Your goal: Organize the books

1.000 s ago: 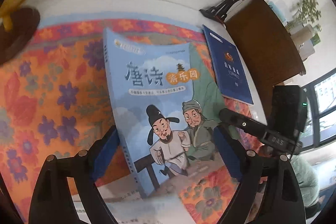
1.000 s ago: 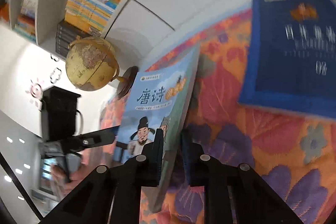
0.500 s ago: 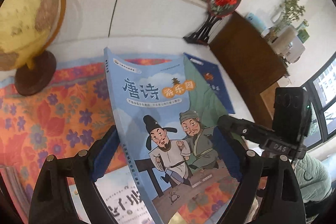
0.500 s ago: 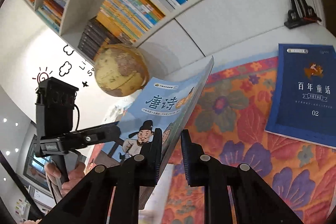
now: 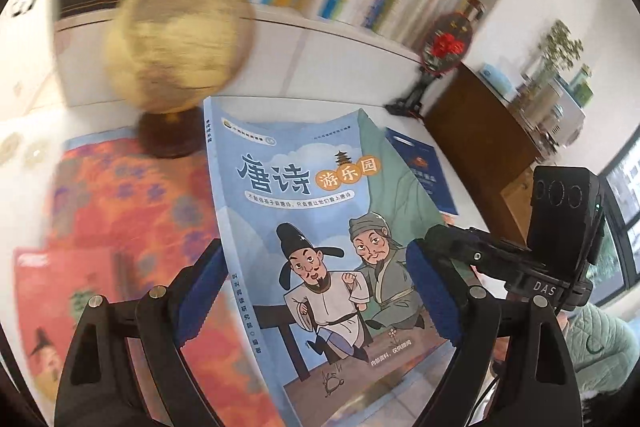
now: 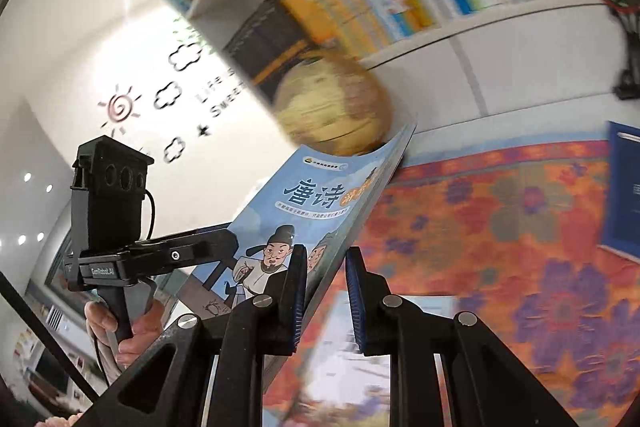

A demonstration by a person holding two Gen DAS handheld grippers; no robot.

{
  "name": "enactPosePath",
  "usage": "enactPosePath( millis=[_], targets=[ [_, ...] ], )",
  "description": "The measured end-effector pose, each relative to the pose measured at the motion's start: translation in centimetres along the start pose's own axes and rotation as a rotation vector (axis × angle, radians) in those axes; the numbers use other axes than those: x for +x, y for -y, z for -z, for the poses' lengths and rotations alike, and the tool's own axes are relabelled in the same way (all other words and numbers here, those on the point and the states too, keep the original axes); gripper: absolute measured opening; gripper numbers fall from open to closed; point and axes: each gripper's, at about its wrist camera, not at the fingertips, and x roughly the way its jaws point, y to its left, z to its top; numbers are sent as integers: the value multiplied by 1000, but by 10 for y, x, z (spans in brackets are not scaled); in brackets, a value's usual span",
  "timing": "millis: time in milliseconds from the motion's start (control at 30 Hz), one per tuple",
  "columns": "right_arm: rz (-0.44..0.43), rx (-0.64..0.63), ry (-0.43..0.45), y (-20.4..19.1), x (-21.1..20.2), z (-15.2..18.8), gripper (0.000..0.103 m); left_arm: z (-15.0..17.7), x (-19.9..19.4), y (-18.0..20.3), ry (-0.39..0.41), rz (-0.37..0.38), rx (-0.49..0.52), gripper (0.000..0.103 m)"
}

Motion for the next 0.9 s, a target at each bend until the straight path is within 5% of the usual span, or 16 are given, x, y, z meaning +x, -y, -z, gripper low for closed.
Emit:
enactPosePath(
  millis=[467, 900],
  targets=[
    [-77, -125, -180, -127, 151, 35, 23, 60, -81, -145, 67, -170, -145, 87],
    [-71, -100, -344, -131, 244, 83, 23, 105, -61, -234, -23, -185, -245, 87]
  ],
)
